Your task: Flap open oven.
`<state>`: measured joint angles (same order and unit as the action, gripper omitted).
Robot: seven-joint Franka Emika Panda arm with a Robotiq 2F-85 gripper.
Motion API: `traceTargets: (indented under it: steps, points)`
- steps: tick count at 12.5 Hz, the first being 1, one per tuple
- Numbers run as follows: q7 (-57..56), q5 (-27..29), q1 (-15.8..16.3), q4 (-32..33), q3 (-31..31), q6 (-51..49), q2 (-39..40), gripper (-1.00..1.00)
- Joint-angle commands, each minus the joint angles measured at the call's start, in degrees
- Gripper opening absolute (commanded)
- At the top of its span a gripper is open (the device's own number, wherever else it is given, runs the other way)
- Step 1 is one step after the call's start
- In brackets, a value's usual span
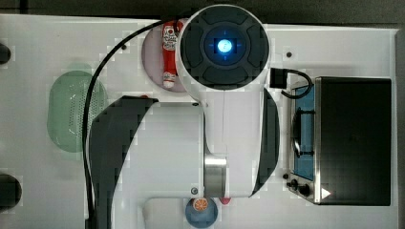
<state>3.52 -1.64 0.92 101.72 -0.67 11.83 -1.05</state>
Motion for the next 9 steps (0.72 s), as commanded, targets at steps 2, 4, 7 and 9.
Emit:
traceTargets:
  steps: [2,4,7,9]
  points:
    - [3.59,-0.30,-0.77,2.29,-2.06,-10.40,-11.02,0.80]
    - [3.59,-0.30,-0.77,2.30,-2.05,-10.40,-11.02,1.00]
    - [3.59,-0.30,-0.77,2.30,-2.06,-10.40,-11.02,0.65]
    - [3.59,-0.30,-0.77,2.30,-2.06,-10.41,-11.01,0.14]
